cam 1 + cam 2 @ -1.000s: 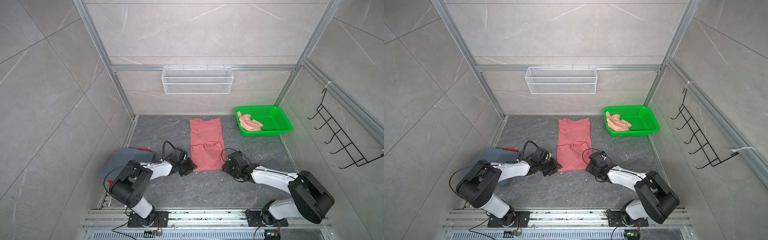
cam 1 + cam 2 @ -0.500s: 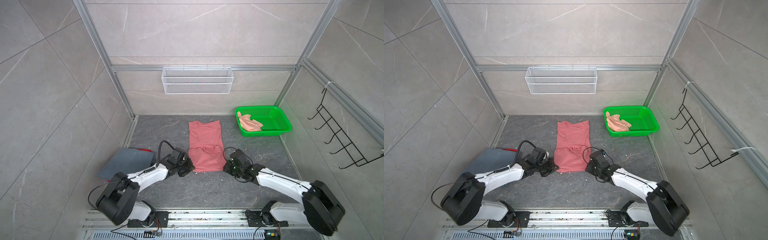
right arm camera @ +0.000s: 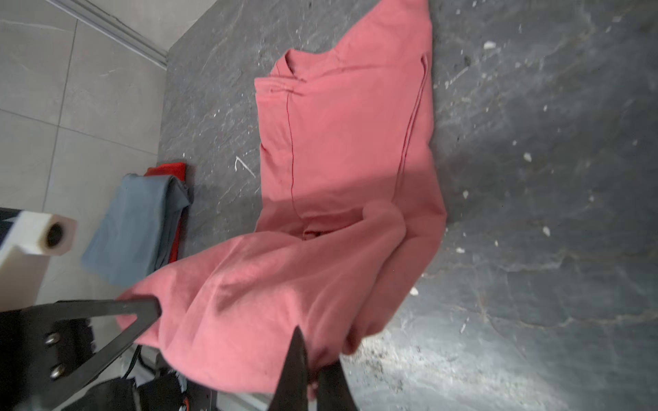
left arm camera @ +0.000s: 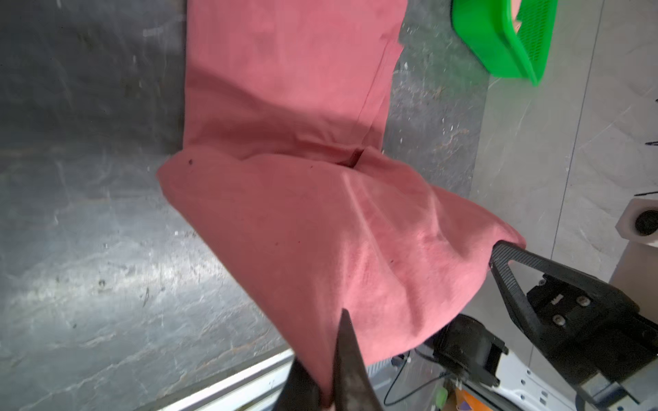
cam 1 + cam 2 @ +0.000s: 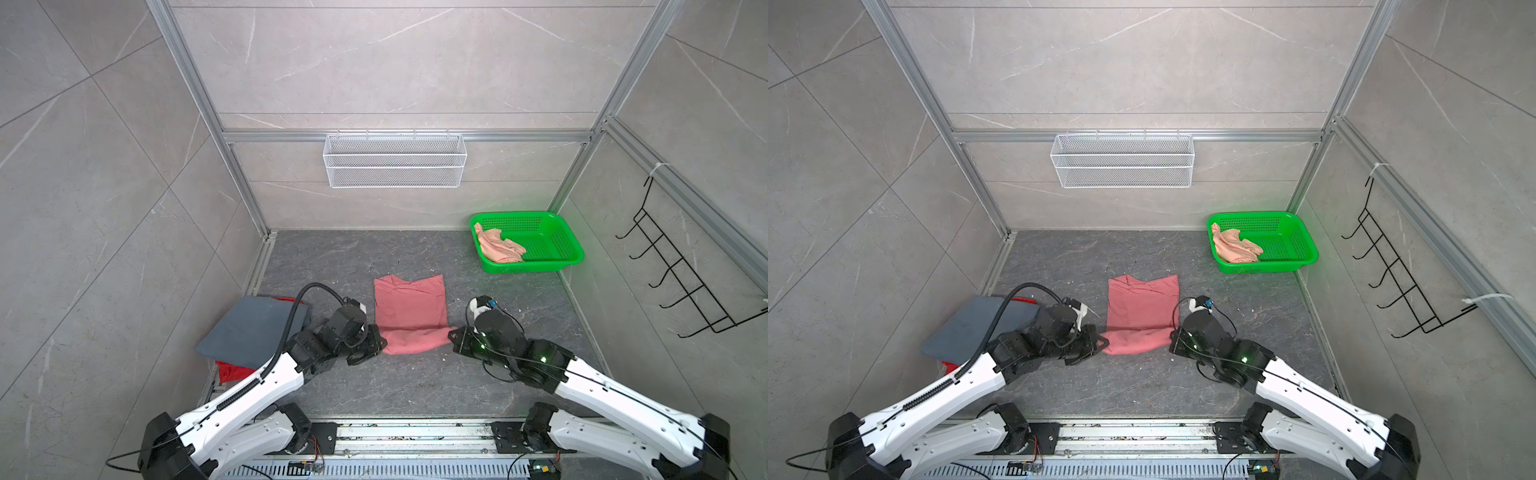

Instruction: Fold and stack the t-shirts

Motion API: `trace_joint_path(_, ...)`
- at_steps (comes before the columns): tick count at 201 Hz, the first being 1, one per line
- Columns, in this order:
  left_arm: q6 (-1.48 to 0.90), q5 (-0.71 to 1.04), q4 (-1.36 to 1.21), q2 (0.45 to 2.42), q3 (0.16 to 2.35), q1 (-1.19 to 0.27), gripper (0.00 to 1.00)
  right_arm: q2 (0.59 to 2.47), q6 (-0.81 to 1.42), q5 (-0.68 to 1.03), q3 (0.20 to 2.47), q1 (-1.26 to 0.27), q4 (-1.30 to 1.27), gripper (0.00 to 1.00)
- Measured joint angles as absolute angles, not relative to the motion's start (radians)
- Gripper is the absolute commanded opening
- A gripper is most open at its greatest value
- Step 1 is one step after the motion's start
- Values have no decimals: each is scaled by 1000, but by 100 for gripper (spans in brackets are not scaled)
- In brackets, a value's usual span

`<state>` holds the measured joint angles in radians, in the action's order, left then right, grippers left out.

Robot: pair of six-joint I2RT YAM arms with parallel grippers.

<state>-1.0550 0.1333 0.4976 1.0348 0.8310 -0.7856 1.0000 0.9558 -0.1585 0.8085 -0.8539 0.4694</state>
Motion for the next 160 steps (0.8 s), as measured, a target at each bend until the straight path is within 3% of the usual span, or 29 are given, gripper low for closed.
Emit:
trace_joint_path(46, -975, 172, 437, 1314, 986, -671, 0, 1255, 921, -225, 976, -774, 414, 0)
trace_joint_path(119, -971, 424, 293, 1699, 1166, -421, 0, 1595, 948, -195, 1127, -586, 307, 2)
trace_joint_path(128, -972, 451, 274, 1742, 1199, -398, 0, 1639, 957, -190, 1153, -565, 290, 9)
trace_joint_path(144, -973, 488, 256, 1807, 1250, -359, 21, 1721, 978, -174, 1212, -534, 266, 38)
trace_joint_path(160, -966, 532, 253, 1889, 1330, -314, 32, 1806, 975, -155, 1285, -507, 233, 50)
